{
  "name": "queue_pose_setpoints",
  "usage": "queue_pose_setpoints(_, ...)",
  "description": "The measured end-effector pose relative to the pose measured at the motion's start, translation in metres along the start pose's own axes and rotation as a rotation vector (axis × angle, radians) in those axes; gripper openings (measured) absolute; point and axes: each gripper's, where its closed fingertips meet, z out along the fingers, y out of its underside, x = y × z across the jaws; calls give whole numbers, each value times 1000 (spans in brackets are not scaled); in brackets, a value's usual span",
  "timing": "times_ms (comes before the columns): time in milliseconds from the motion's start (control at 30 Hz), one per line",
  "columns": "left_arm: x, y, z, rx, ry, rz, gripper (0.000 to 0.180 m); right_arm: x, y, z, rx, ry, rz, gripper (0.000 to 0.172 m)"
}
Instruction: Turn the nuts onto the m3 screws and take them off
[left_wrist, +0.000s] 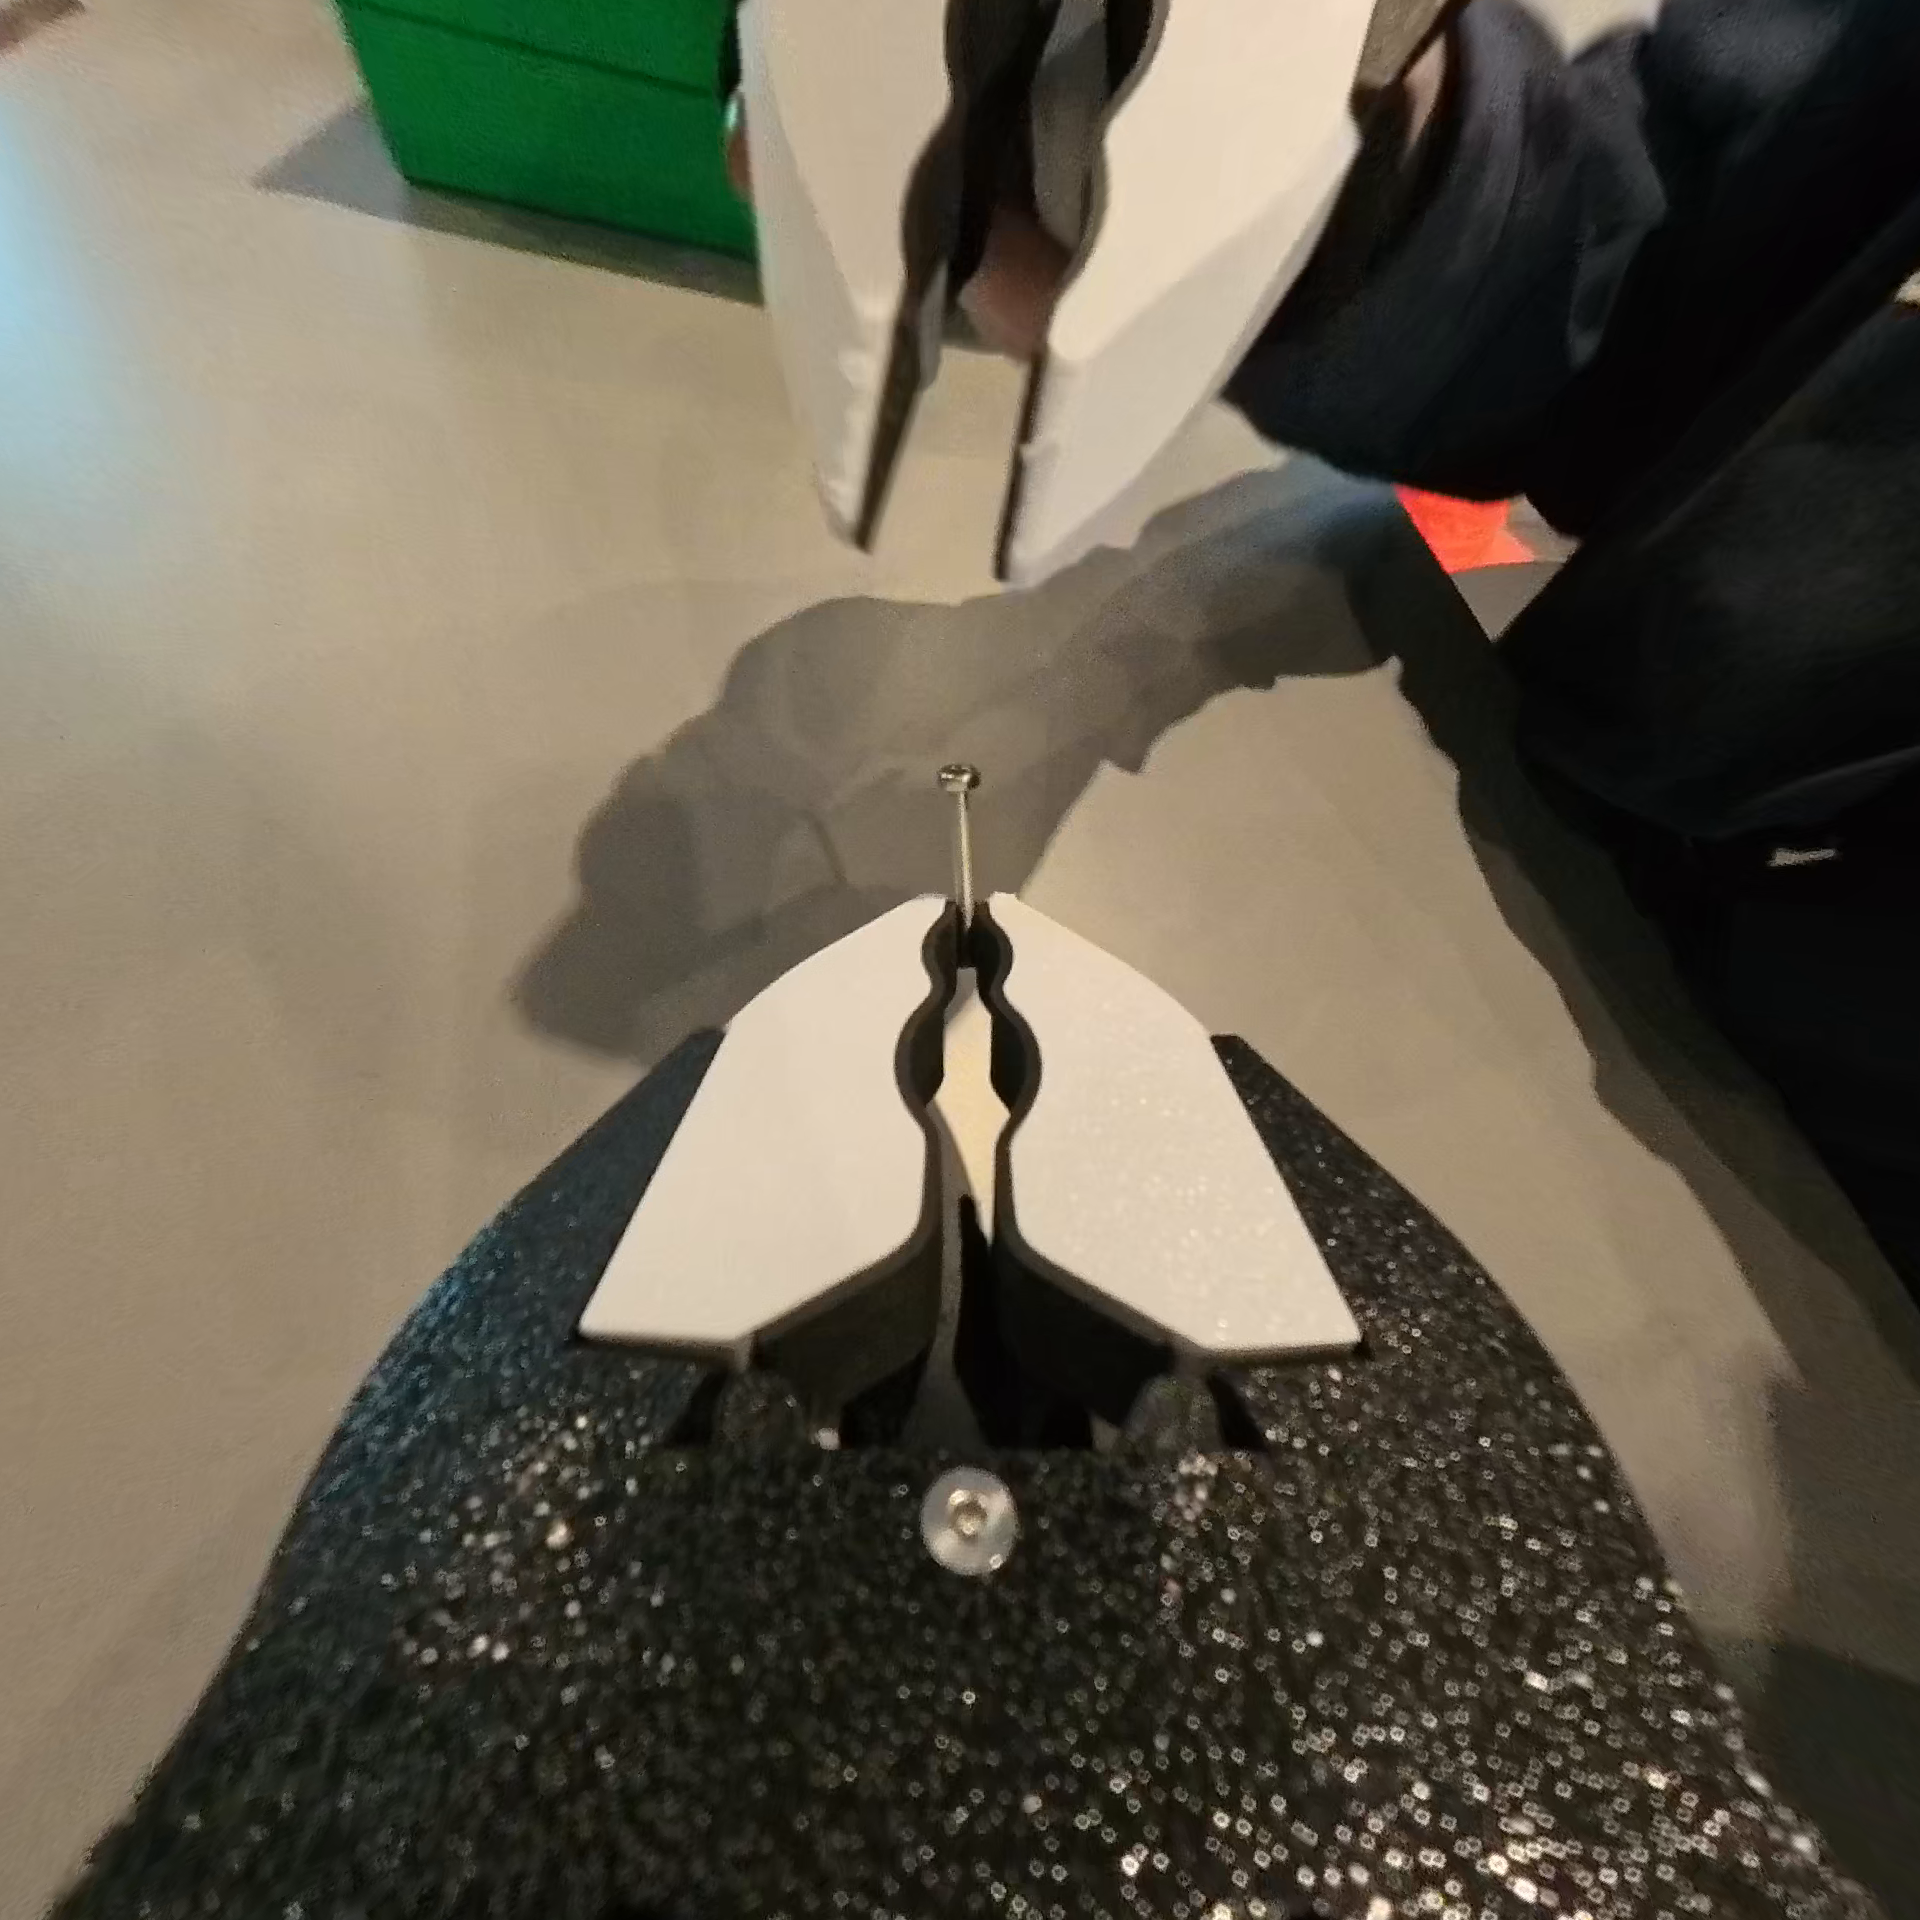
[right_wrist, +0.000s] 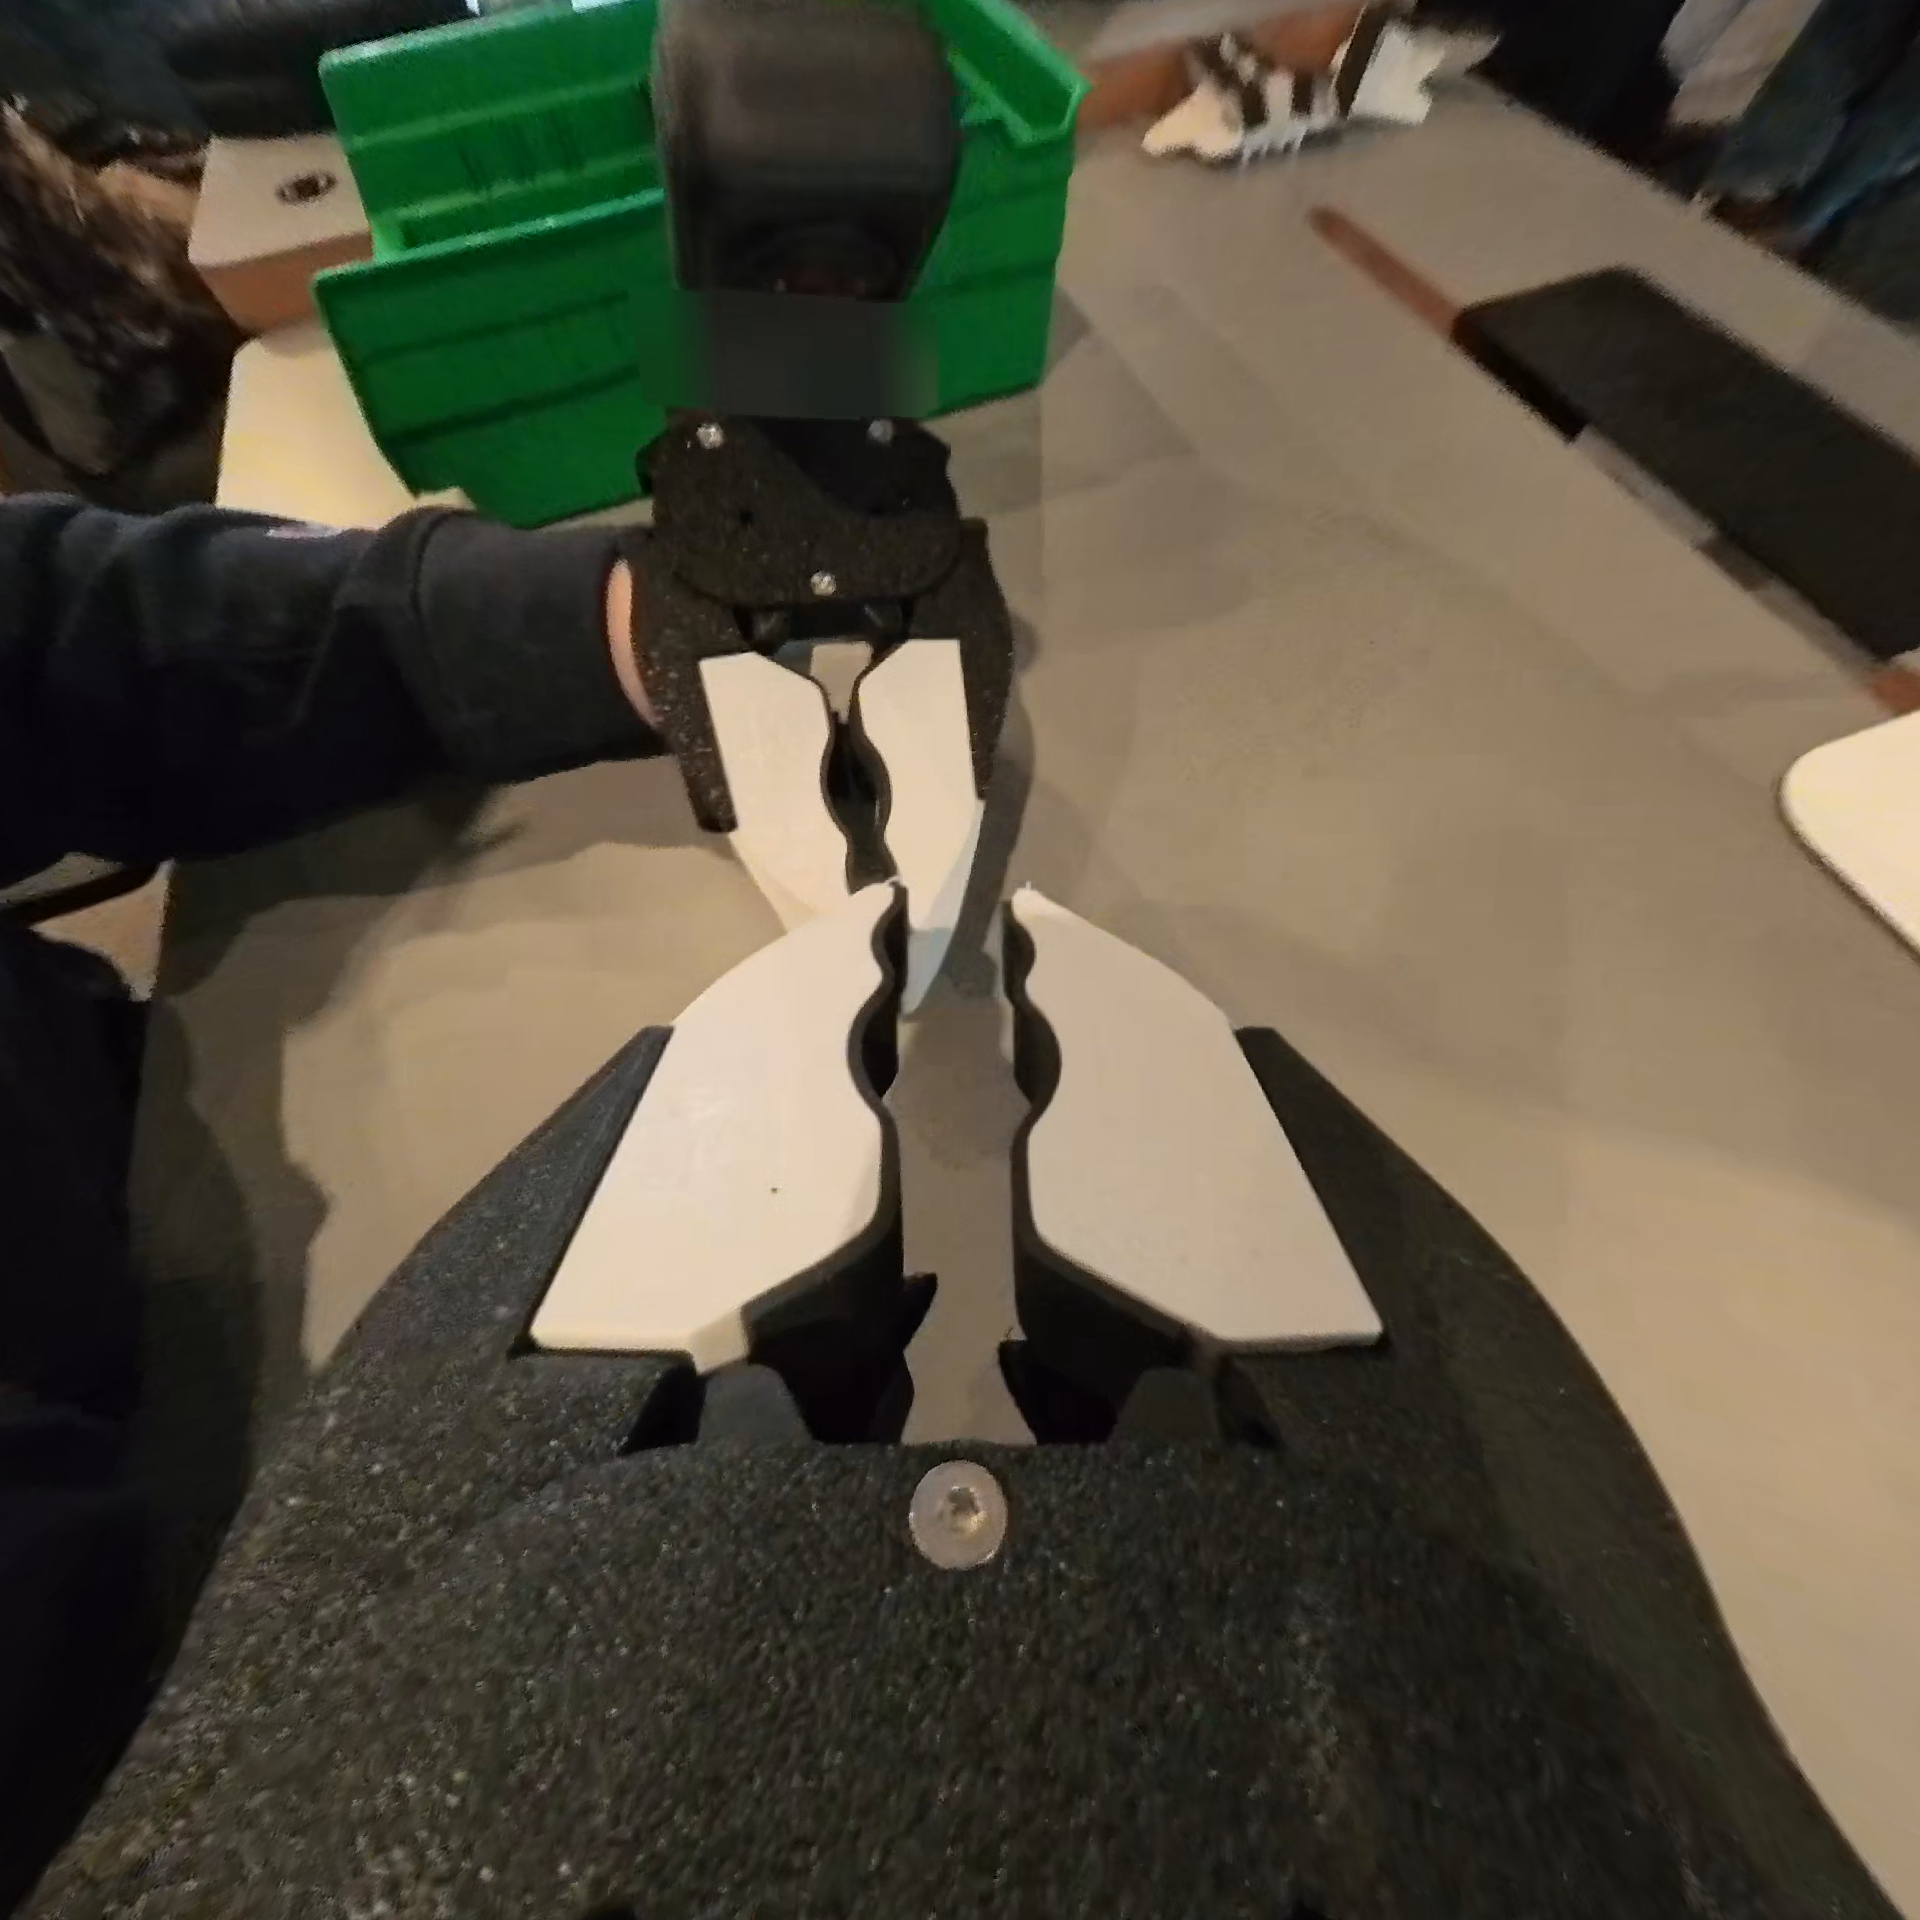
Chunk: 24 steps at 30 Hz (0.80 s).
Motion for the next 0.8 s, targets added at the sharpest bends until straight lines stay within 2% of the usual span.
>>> queue_pose_setpoints(267,-10,-14,-13,132,-80,-18,2,25,-11,7,318,40,21,20)
queue_pose_setpoints(433,-17,-20,-22,201,-136,-30,2,28,-8,7,440,12,66,21)
queue_pose_setpoints(667,-25,-21,-23,210,-213,-35,3,26,0,12,452,9,64,20)
queue_pose_setpoints(800,-28,-24,-27,240,-235,-50,3,18,2,15,440,-16,22,8)
